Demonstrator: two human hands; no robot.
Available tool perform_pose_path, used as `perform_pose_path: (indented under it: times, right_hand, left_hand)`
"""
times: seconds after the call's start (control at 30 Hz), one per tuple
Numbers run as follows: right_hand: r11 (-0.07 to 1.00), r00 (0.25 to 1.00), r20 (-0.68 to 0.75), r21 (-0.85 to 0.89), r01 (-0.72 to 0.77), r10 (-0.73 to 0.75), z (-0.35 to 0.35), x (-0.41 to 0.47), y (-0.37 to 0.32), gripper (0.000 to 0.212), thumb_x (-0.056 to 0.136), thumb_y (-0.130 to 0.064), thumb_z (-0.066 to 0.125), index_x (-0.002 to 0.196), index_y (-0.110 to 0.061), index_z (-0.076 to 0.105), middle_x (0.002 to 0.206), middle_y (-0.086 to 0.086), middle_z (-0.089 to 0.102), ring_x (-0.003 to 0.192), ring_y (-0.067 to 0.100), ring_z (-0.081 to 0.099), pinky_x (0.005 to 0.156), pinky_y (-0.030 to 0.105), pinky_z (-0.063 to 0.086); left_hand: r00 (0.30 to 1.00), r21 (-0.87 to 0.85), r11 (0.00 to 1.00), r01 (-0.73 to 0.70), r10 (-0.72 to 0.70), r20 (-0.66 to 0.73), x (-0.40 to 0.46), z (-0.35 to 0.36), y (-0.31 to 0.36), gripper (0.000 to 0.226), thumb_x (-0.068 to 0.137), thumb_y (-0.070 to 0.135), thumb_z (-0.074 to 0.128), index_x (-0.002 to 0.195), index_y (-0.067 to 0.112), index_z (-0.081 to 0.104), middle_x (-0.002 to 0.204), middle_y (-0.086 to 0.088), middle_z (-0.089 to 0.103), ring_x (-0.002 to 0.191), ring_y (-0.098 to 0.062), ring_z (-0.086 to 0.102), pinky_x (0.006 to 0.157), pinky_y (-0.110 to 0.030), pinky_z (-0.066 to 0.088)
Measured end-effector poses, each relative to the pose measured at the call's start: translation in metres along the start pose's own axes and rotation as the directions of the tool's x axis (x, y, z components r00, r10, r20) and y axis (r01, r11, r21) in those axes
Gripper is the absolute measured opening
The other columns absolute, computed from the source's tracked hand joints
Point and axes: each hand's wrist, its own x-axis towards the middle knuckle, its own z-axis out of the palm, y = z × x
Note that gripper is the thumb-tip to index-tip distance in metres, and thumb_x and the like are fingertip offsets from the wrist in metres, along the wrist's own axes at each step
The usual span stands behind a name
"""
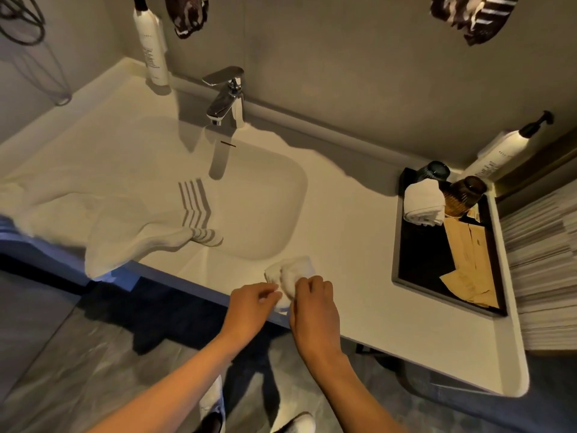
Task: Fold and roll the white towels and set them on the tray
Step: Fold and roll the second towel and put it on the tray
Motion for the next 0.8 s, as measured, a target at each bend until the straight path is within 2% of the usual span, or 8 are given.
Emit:
perform_pose_path:
  times: [0.13, 0.2, 0.27, 0.4, 0.5, 0.57, 0.67, 0.8]
  right_hand:
    - [0.996, 1.0, 0.0, 0.089, 0.018, -0.018, 0.008, -0.003, -0.018, 0.025, 0.074, -0.01, 0.076, 0.097, -0.013, 0.064, 0.09, 0.005, 0.06, 0.081, 0.021, 0.056, 0.054, 0.027, 0.048]
    - [0.994, 0.999, 0.04, 0.108, 0.004, -0.009, 0.012, -0.005, -0.018, 0.026, 0.085, -0.015, 0.065, 0.111, -0.013, 0.064, 0.1, 0.005, 0.061, 0.092, 0.022, 0.057, 0.063, 0.027, 0.052]
    - [0.994, 0.997, 0.072, 0.102, 0.031, -0.038, 0.015, -0.01, -0.015, 0.041, 0.085, -0.013, 0.06, 0.126, -0.013, 0.058, 0.113, 0.006, 0.06, 0.102, 0.023, 0.057, 0.071, 0.029, 0.056]
    - [0.976, 0.995, 0.078, 0.214, 0.05, -0.068, 0.003, -0.018, -0.017, 0.038, 0.092, -0.02, 0.047, 0.129, -0.017, 0.059, 0.122, 0.002, 0.062, 0.111, 0.016, 0.055, 0.085, 0.029, 0.054]
    - [0.878, 0.992, 0.093, 0.463, -0.119, 0.085, -0.018, 0.001, -0.002, 0.024, 0.1, -0.033, 0.042, 0.093, -0.024, 0.064, 0.094, -0.004, 0.063, 0.089, 0.012, 0.056, 0.075, 0.032, 0.046]
    - [0.869, 0.976, 0.01, 0.453, -0.2, 0.219, -0.019, 0.02, 0.016, 0.021, 0.093, -0.036, 0.056, 0.106, -0.02, 0.06, 0.105, -0.001, 0.057, 0.098, 0.016, 0.054, 0.079, 0.033, 0.046]
    - [0.757, 0.886, 0.286, 0.463, -0.462, 0.366, -0.011, 0.037, 0.022, 0.062, 0.082, -0.047, 0.07, 0.129, -0.012, 0.05, 0.125, 0.007, 0.056, 0.105, 0.02, 0.056, 0.084, 0.032, 0.048]
    - [0.659, 0.809, 0.434, 0.479, -0.58, 0.396, -0.001, 0.047, 0.02, 0.051, 0.083, -0.054, 0.066, 0.109, -0.01, 0.063, 0.109, 0.011, 0.069, 0.081, 0.02, 0.056, 0.066, 0.028, 0.042]
  left_hand:
    - [0.994, -0.079, 0.992, 0.095, -0.091, 0.054, 0.007, -0.002, 0.015, 0.034, 0.093, 0.006, 0.057, 0.061, 0.002, 0.068, 0.063, -0.006, 0.071, 0.057, -0.003, 0.062, 0.06, -0.016, 0.047]
    - [0.964, -0.284, 0.922, 0.264, -0.239, 0.121, 0.015, -0.006, 0.016, 0.03, 0.094, 0.007, 0.056, 0.068, 0.002, 0.07, 0.071, -0.013, 0.073, 0.064, -0.007, 0.069, 0.062, -0.017, 0.053]
    - [0.925, -0.418, 0.827, 0.376, -0.31, 0.218, 0.024, -0.009, 0.017, 0.031, 0.095, 0.024, 0.061, 0.085, -0.003, 0.073, 0.088, -0.024, 0.075, 0.082, -0.027, 0.075, 0.079, -0.034, 0.062]
    - [0.949, -0.138, 0.943, 0.301, -0.282, 0.141, 0.031, -0.007, 0.03, 0.039, 0.087, 0.04, 0.071, 0.063, 0.01, 0.062, 0.068, -0.013, 0.071, 0.068, -0.027, 0.072, 0.079, -0.038, 0.061]
    - [0.965, -0.031, 0.967, 0.252, -0.249, 0.082, 0.037, -0.004, 0.039, 0.036, 0.084, 0.042, 0.07, 0.065, 0.012, 0.061, 0.082, -0.019, 0.075, 0.08, -0.032, 0.073, 0.081, -0.044, 0.06]
    - [0.962, -0.046, 0.963, 0.265, -0.261, 0.077, 0.038, -0.005, 0.041, 0.034, 0.087, 0.035, 0.071, 0.065, 0.011, 0.059, 0.09, -0.025, 0.074, 0.086, -0.036, 0.073, 0.081, -0.048, 0.06]
    - [0.954, -0.066, 0.953, 0.295, -0.29, 0.075, 0.037, -0.007, 0.043, 0.034, 0.088, 0.029, 0.072, 0.065, 0.01, 0.057, 0.091, -0.027, 0.074, 0.081, -0.037, 0.074, 0.077, -0.047, 0.062]
    - [0.955, -0.056, 0.954, 0.294, -0.289, 0.071, 0.037, -0.004, 0.046, 0.038, 0.087, 0.034, 0.072, 0.063, 0.011, 0.055, 0.077, -0.019, 0.07, 0.08, -0.037, 0.073, 0.077, -0.047, 0.062]
